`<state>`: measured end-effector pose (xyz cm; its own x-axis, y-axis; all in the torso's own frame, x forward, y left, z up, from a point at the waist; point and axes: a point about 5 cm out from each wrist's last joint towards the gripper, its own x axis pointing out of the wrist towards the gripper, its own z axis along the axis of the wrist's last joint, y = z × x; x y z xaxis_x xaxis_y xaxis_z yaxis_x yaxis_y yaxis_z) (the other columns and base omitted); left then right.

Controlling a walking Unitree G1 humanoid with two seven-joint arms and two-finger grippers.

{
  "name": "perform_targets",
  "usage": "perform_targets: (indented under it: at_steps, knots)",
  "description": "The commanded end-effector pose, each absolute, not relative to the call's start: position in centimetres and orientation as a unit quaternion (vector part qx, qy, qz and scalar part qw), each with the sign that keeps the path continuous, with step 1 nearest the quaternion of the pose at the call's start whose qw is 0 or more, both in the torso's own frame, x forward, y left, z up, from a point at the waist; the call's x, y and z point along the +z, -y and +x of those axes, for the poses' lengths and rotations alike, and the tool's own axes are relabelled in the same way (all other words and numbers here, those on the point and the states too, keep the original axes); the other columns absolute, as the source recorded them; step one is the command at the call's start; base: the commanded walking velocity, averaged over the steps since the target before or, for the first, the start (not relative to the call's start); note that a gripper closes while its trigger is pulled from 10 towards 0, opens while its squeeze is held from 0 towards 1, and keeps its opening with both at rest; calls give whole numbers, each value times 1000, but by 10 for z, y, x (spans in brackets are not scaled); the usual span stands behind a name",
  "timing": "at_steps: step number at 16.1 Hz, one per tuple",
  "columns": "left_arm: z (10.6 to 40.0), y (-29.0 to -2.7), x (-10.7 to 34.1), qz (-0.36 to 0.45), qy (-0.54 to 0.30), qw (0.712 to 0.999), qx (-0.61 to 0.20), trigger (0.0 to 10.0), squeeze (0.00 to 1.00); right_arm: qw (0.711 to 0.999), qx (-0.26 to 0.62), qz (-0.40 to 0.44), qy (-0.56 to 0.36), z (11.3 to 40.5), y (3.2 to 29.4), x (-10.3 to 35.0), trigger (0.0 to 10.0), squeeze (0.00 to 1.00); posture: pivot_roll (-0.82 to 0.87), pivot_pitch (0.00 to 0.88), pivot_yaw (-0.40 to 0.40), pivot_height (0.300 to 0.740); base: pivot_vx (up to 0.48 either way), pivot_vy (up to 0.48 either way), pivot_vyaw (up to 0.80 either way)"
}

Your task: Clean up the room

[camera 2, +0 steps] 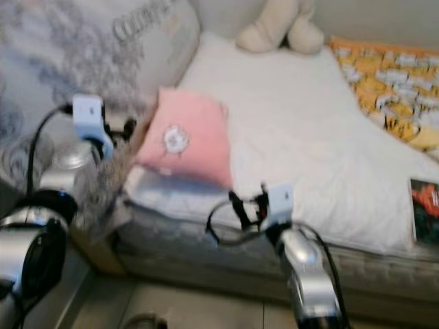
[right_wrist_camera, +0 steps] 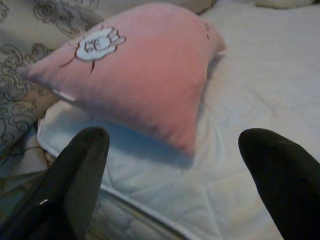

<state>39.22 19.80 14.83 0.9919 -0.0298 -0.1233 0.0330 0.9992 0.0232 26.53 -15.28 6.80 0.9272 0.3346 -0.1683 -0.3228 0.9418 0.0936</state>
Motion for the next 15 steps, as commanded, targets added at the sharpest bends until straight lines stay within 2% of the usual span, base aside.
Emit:
perform_targets:
  at_steps: [1, 2, 3, 4, 5, 8, 9, 11, 14, 15]
  knots:
    - [396, -183, 172, 11, 16, 999, -50, 10000, 0, 993, 110, 30, -36, 272, 163, 90, 10000, 0, -114, 0, 49, 727, 0, 0, 0]
    - [391, -177, 177, 16, 49, 996, -72, 10000, 0, 996, 84, 23, -8, 271, 168, 100, 10000, 0, -120, 0, 58, 727, 0, 0, 0]
    - [365, -167, 183, 12, 98, 990, -101, 10000, 0, 998, 53, 2, 45, 260, 172, 122, 10000, 0, -121, 0, 65, 727, 0, 0, 0]
    - [340, -166, 180, -10, 97, 991, -95, 10000, 0, 997, 44, -11, 55, 246, 174, 126, 10000, 0, -108, 0, 65, 727, 0, 0, 0]
    - [329, -165, 176, -15, 89, 991, -100, 10000, 0, 998, 42, -13, 49, 240, 175, 124, 10000, 0, -96, 0, 63, 727, 0, 0, 0]
    - [261, -142, 148, -14, 50, 987, -155, 10000, 0, 999, 8, -23, 32, 210, 192, 114, 10000, 0, -67, 0, 42, 727, 0, 0, 0]
    - [256, -141, 148, -20, 49, 987, -152, 10000, 0, 999, 3, -22, 31, 209, 193, 114, 10000, 0, -67, 0, 42, 727, 0, 0, 0]
    - [254, -144, 145, -30, 43, 995, -90, 10000, 0, 999, -18, 6, 46, 218, 193, 115, 10000, 0, -53, 0, 21, 727, 0, 0, 0]
    - [254, -156, 136, 25, 84, 996, -32, 10000, 0, 998, -17, 6, 66, 232, 192, 105, 10000, 0, -41, 0, 16, 727, 403, 0, 0]
    - [256, -157, 130, 38, 80, 995, -35, 10000, 0, 998, -14, 0, 66, 234, 191, 101, 10000, 0, -41, 0, 19, 727, 435, 0, 0]
